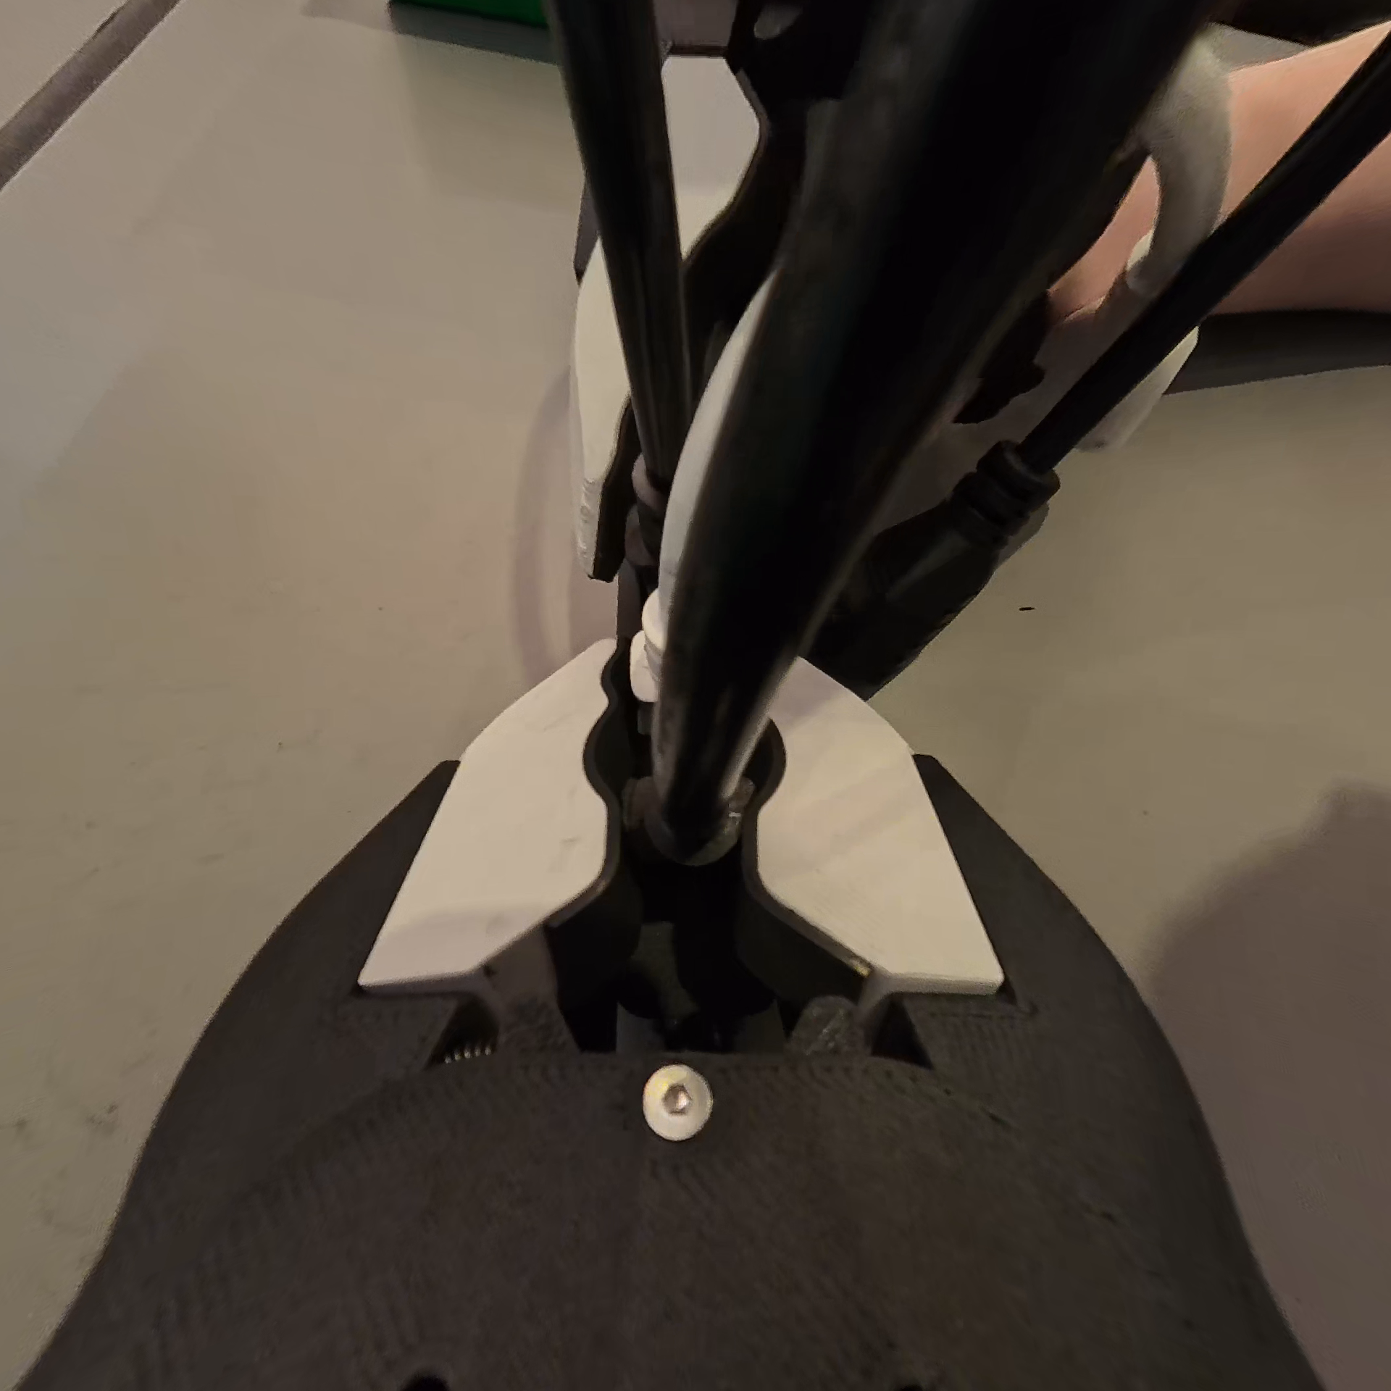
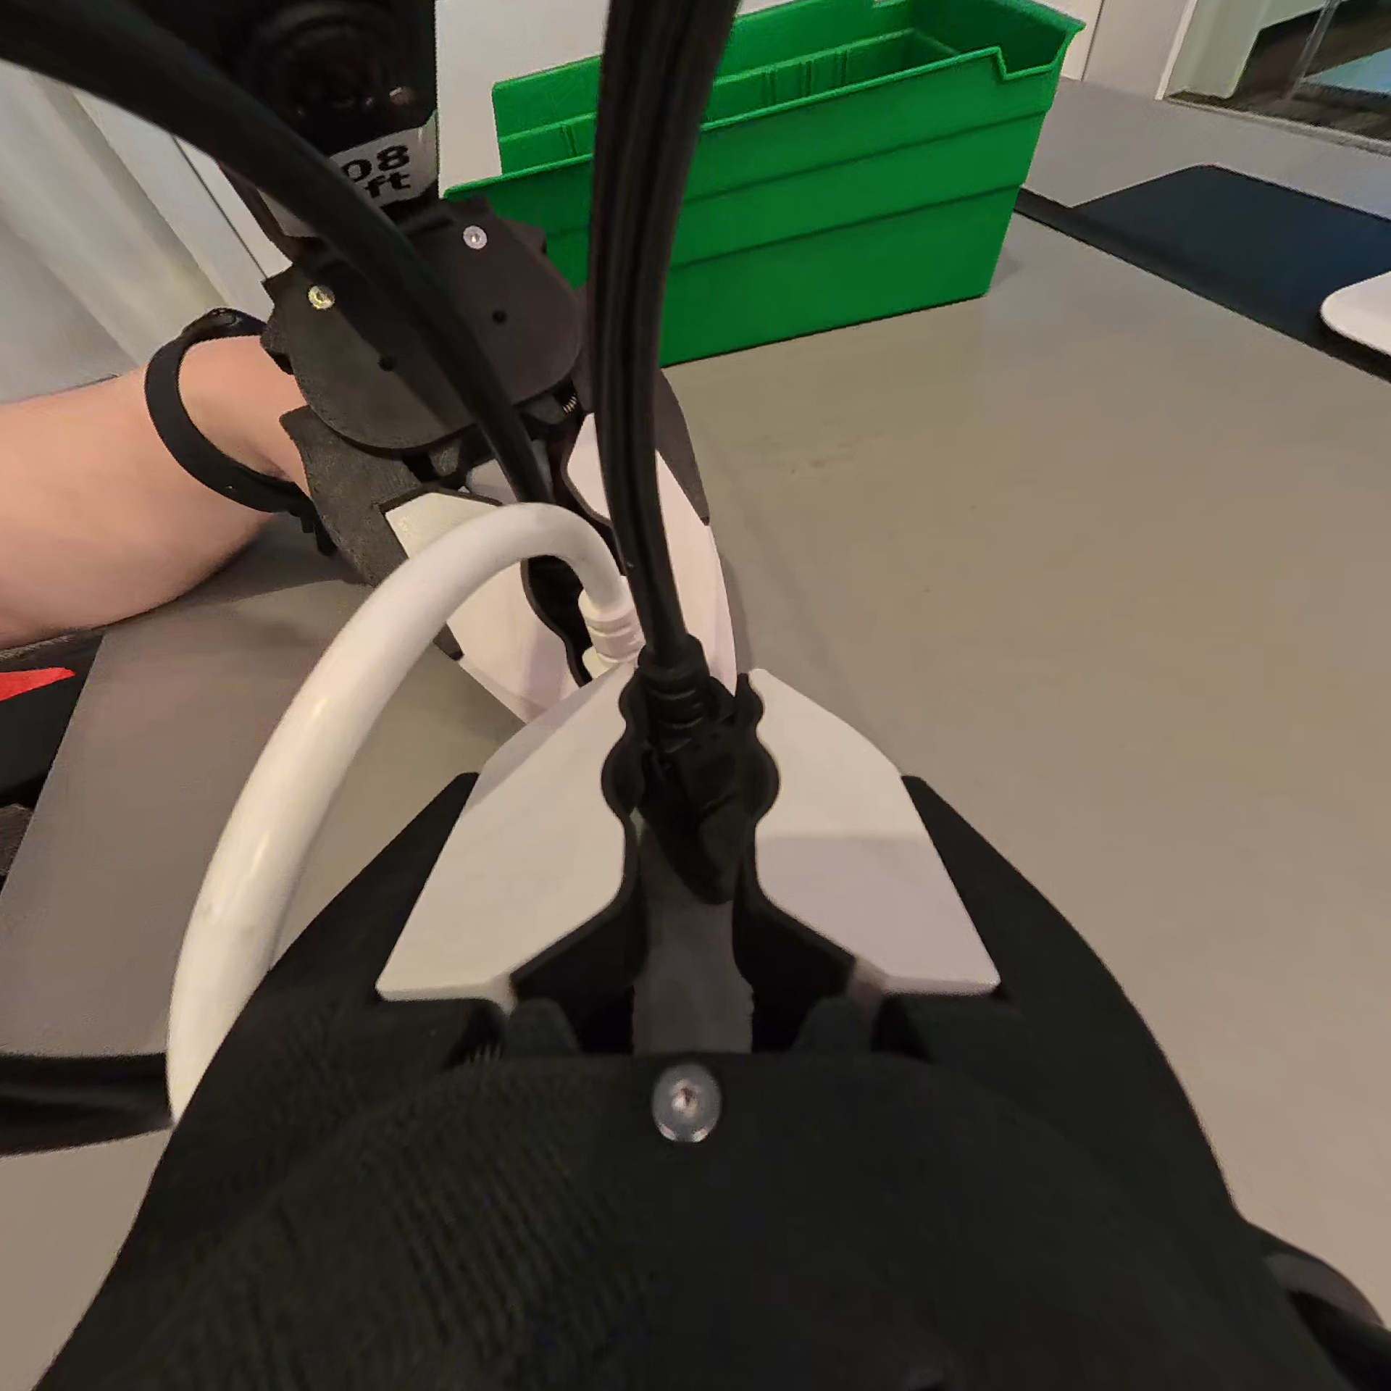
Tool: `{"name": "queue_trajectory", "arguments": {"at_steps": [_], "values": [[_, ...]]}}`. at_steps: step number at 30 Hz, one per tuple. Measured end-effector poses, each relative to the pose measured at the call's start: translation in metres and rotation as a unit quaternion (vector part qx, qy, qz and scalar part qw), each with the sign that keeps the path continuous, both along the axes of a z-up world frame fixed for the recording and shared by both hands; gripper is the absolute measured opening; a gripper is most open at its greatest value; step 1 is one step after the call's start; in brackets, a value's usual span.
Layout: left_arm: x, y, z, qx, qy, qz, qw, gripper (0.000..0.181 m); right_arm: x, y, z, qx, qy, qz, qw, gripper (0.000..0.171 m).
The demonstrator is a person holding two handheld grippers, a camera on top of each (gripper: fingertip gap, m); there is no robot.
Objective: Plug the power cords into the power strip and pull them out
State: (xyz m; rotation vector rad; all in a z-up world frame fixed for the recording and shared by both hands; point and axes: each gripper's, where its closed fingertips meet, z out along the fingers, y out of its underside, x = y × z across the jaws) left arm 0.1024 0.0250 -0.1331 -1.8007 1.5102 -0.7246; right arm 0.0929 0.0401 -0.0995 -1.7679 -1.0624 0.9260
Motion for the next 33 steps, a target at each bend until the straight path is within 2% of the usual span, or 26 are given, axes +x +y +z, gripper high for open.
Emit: {"name": "queue_trajectory", "arguments": {"at_steps": [5, 10, 17, 22, 27, 31, 33], "values": [[-0.0011, -0.0032, -0.0019, -0.002, 0.003, -0.008, 1.000, 0.029, 0.0036, -0.0035, -0.0013, -0.015, 0.021, 0.021, 0.999, 0.020], [-0.0018, -0.0019, -0.0010, -0.001, 0.001, -0.014, 1.000, 0.028, -0.0026, -0.0017, -0.0005, 0.032, -0.034, 0.002, 0.999, 0.017], [-0.0001, -0.0053, -0.0025, -0.001, 0.001, -0.016, 1.000, 0.029, 0.0042, -0.0049, -0.0013, 0.000, 0.011, 0.022, 1.000, 0.019], [-0.0011, -0.0003, -0.0016, -0.005, -0.001, -0.009, 1.000, 0.028, -0.0019, 0.0008, -0.0004, 0.026, -0.039, -0.006, 0.999, 0.016], [0.0011, -0.0040, -0.0025, -0.004, 0.001, -0.013, 1.000, 0.029, 0.0057, -0.0032, -0.0007, 0.004, 0.002, 0.012, 1.000, 0.019], [-0.0012, 0.0018, -0.0014, -0.001, -0.003, -0.005, 1.000, 0.029, -0.0020, 0.0027, 0.0009, 0.041, -0.047, -0.013, 0.998, 0.016], [-0.0010, 0.0010, -0.0019, -0.002, -0.004, -0.008, 1.000, 0.029, -0.0004, 0.0013, 0.0001, 0.045, -0.042, -0.004, 0.998, 0.017]]}}
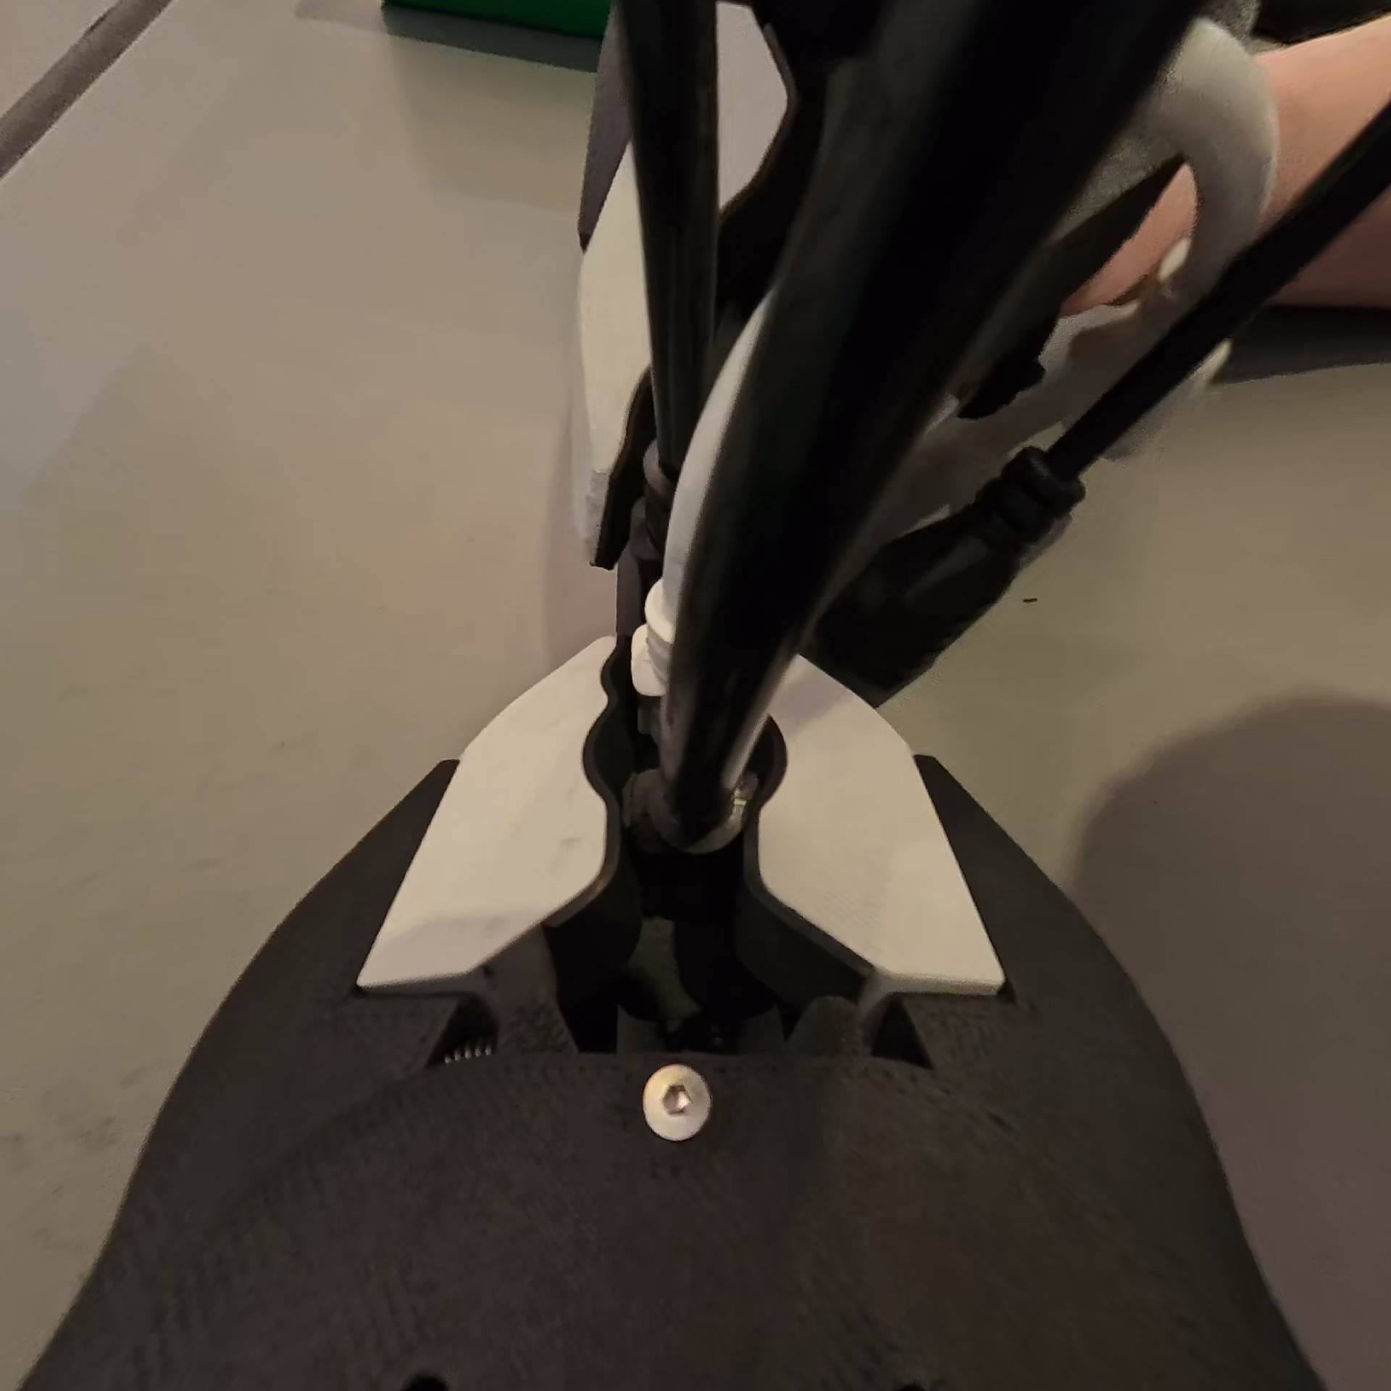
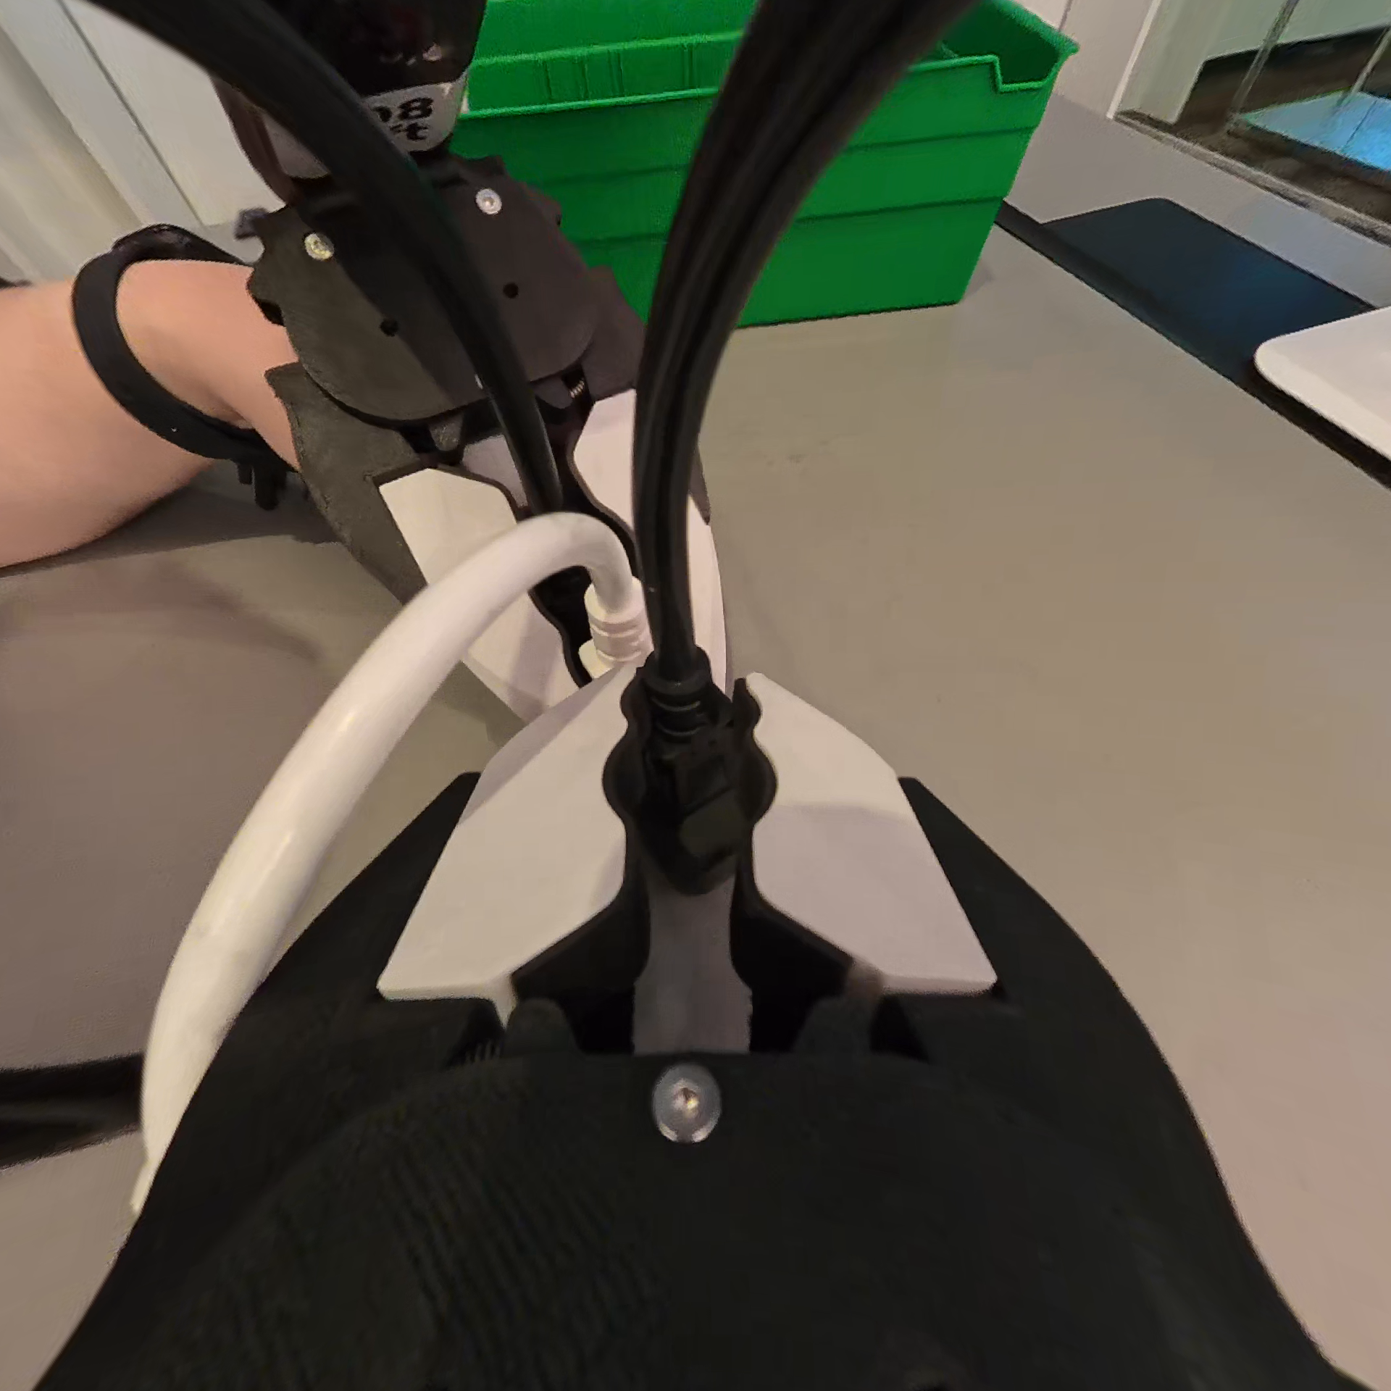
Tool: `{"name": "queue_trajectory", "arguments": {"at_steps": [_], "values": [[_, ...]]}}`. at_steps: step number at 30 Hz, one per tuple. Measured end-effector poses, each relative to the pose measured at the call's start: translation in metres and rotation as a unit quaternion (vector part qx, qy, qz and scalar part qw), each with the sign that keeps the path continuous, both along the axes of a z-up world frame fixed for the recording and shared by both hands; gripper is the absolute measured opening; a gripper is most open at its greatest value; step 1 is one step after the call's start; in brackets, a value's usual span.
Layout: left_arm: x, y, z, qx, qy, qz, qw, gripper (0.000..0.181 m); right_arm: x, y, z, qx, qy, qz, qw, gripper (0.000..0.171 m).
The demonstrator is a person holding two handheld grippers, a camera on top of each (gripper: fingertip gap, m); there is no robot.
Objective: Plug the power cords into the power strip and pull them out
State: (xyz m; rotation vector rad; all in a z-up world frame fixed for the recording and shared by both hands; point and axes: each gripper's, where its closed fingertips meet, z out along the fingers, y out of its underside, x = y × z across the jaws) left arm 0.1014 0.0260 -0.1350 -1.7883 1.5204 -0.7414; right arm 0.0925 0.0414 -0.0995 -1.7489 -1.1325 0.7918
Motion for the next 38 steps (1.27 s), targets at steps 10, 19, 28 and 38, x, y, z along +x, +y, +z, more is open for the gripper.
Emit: {"name": "queue_trajectory", "arguments": {"at_steps": [10, 19, 28, 38], "values": [[0.000, 0.001, 0.000, 0.004, 0.004, 0.007, 1.000, 0.029, -0.001, 0.000, 0.007, 0.043, -0.001, 0.002, 0.999, 0.013], [0.001, -0.002, 0.001, 0.000, -0.005, 0.002, 1.000, 0.027, 0.007, -0.010, 0.008, 0.033, 0.048, 0.053, 0.997, 0.016], [0.001, -0.002, 0.001, -0.002, -0.006, -0.001, 1.000, 0.027, 0.008, -0.011, 0.005, 0.035, 0.047, 0.080, 0.995, 0.021], [0.001, -0.002, 0.001, -0.004, -0.007, -0.002, 1.000, 0.027, 0.012, -0.012, -0.004, 0.027, 0.033, 0.098, 0.994, 0.026]]}}
